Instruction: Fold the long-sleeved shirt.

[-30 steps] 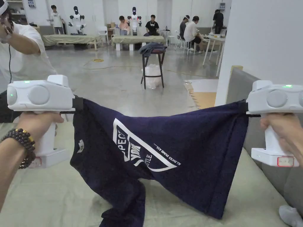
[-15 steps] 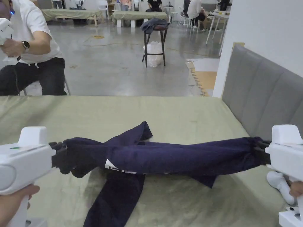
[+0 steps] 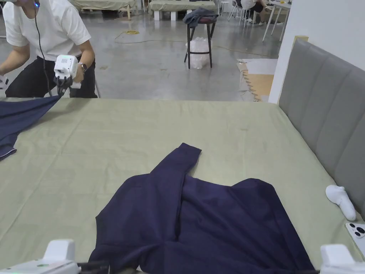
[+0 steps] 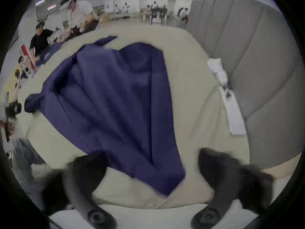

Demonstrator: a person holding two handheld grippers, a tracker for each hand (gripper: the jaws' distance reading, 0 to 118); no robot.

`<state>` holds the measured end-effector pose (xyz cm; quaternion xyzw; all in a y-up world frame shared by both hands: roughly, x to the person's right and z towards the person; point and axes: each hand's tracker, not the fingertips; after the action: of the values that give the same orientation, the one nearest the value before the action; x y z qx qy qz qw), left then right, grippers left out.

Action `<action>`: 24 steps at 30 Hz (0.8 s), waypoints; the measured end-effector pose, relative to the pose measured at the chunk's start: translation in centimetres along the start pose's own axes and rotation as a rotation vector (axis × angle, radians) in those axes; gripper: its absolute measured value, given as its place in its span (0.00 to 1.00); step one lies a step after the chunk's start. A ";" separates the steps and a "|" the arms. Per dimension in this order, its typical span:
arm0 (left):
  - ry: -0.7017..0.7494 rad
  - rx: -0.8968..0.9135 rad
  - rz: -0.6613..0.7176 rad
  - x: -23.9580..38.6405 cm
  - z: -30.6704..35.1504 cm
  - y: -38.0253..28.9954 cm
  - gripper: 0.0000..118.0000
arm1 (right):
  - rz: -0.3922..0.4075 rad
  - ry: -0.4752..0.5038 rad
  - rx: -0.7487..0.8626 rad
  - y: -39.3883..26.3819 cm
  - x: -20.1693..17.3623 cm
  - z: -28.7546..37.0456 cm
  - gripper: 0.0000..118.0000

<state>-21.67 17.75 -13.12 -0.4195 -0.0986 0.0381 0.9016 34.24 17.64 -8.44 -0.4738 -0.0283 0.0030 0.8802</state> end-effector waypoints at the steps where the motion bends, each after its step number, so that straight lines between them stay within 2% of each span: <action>1: -0.028 0.077 0.000 -0.1 1.1 0.8 0.91 | -0.020 0.010 0.063 0.9 0.4 1.2 1.00; 2: -0.011 0.099 0.001 0.0 1.9 1.6 0.89 | -0.029 0.012 0.119 1.9 0.4 3.3 0.99; 3: 0.001 0.088 0.015 -0.1 2.6 2.0 0.82 | -0.040 0.020 0.132 2.7 0.5 4.1 0.95; 4: 0.011 0.085 0.028 0.0 3.0 2.8 0.68 | -0.038 0.016 0.135 3.5 0.5 5.0 0.84; 5: 0.013 0.090 0.031 0.1 3.1 3.3 0.41 | -0.021 0.018 0.153 4.1 0.4 5.6 0.53; 6: 0.019 0.091 0.021 0.3 2.9 3.6 0.05 | 0.000 0.008 0.167 4.2 -0.5 5.3 0.00; 8: 0.022 0.108 0.016 0.8 2.5 3.6 0.03 | 0.005 0.003 0.175 4.5 -1.3 5.2 0.01; 10: 0.010 0.104 0.025 1.1 1.7 4.1 0.05 | 0.036 0.047 0.151 4.5 -2.1 4.8 0.01; 11: 0.010 0.110 0.033 0.9 1.6 4.0 0.18 | 0.033 0.053 0.148 4.4 -2.4 4.6 0.01; 12: 0.010 0.114 0.030 1.0 1.1 4.1 0.53 | 0.036 0.059 0.146 4.2 -2.6 4.4 0.01; 13: 0.015 0.102 0.021 1.2 0.1 4.5 0.81 | 0.042 0.069 0.140 4.0 -2.9 4.2 0.01; 14: 0.029 0.063 0.016 1.4 -0.9 4.7 0.94 | 0.049 0.072 0.130 3.8 -3.2 4.0 0.01; 17: 0.023 0.028 0.018 1.5 -3.1 4.6 0.76 | 0.065 0.077 0.106 3.3 -3.7 3.3 0.01; 20: 0.059 -0.105 0.005 1.7 -6.1 4.3 0.72 | 0.072 0.079 0.080 3.2 -3.7 2.3 0.01; 21: 0.061 -0.128 0.000 1.8 -6.9 4.0 0.65 | 0.075 0.077 0.073 3.3 -3.7 2.0 0.01; 22: 0.052 -0.160 -0.004 2.0 -7.7 3.5 0.47 | 0.078 0.074 0.066 3.5 -3.8 1.8 0.01; 23: 0.048 -0.181 -0.007 1.9 -8.4 3.4 0.21 | 0.082 0.075 0.060 3.8 -3.7 1.5 0.01; 24: 0.025 -0.162 0.002 1.9 -8.5 3.2 0.07 | 0.086 0.075 0.054 4.2 -3.6 1.2 0.01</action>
<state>-17.94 13.75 -20.65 -0.4916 -0.0898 0.0258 0.8658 30.72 20.84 -11.44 -0.4502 0.0250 0.0240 0.8922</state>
